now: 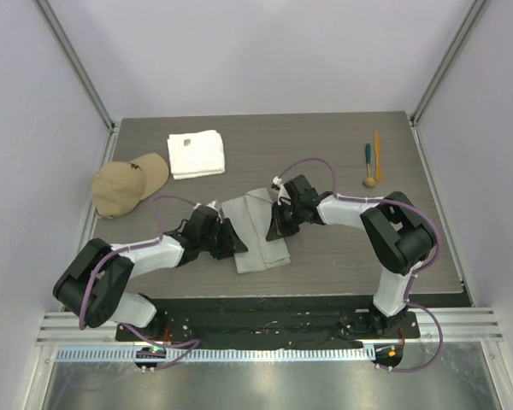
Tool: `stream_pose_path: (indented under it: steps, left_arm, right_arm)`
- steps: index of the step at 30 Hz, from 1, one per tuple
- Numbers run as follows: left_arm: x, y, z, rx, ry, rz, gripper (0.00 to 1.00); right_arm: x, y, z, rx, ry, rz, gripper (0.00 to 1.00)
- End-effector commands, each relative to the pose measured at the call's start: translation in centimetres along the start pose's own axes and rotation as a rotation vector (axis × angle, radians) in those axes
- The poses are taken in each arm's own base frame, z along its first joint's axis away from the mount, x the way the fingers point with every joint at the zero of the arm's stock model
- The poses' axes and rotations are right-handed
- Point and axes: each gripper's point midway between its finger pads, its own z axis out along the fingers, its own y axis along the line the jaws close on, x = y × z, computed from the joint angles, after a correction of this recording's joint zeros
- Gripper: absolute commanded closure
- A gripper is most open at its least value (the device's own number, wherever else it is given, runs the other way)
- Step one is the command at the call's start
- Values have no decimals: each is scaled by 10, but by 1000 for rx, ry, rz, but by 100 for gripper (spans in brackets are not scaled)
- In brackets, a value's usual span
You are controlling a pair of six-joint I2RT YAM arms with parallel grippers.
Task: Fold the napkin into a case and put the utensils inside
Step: Rotate the 2/3-rectangle-folded napkin at the center of the board.
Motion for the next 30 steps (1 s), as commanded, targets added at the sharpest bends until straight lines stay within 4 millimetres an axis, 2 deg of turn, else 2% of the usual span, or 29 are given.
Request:
stream_pose_path:
  steps: [1,3,5,6,8,10,12,13,14,16,17,18,19,20,22,23,25,26,29,30]
  left_arm:
    - [58,33,-2,-110,138,-43,59]
    - [56,24,-3,-82,133,-30,59]
    - [46,27,-7,-112,86,-13,48]
    - [34,17,-16,-95,47,-8,45]
    - [15,10,-25,-97,-18,15,38]
    - [-8,0,-40,-103,-70,13,36]
    - [-30,-2,-50,-119,-124,11,36]
    - [-45,6,-56,-135,-160,-22,36]
    - [-53,6,-58,-128,-171,-27,38]
    - [-70,8,-59,-117,-184,-25,48]
    - [-81,13,-60,-117,-197,-46,50]
    - [-86,7,-60,-86,-186,-42,52]
    - [-93,7,-59,-79,-194,-47,53]
    - [-100,13,-57,-86,-199,-70,56]
    - [-107,-1,-54,-4,-182,-72,63]
    - [-117,-8,-51,36,-201,-68,65]
    - [-121,-22,-47,103,-184,-54,72]
    - [-125,-24,-40,108,-170,-60,73]
    - [-129,-23,-27,102,-151,-89,77]
    - [-128,-15,-18,78,-136,-106,78]
  right_arm:
    - [3,-37,-9,169,-17,-76,98]
    - [1,-39,-17,195,-19,-110,98]
    - [-4,-33,-24,191,-32,-129,98]
    - [-7,-28,-30,186,-41,-144,98]
    - [-19,-20,-38,188,-71,-167,96]
    - [-35,-12,-46,193,-103,-184,94]
    - [-42,-3,-49,187,-109,-195,90]
    - [-52,5,-49,180,-128,-207,88]
    - [-56,9,-49,175,-133,-209,86]
    - [-65,26,-47,140,-149,-228,84]
    - [-65,34,-43,105,-142,-219,84]
    - [-67,40,-39,82,-146,-223,77]
    - [-70,51,-36,58,-148,-235,75]
    - [-66,54,-27,40,-120,-234,75]
    - [-65,71,-20,0,-109,-245,74]
    - [-65,79,-14,-47,-105,-215,75]
    - [-53,91,-5,-129,-76,-184,80]
    - [-52,105,-3,-203,-82,-180,85]
    - [-23,108,15,-236,-10,-135,93]
    - [-14,101,20,-219,9,-127,94]
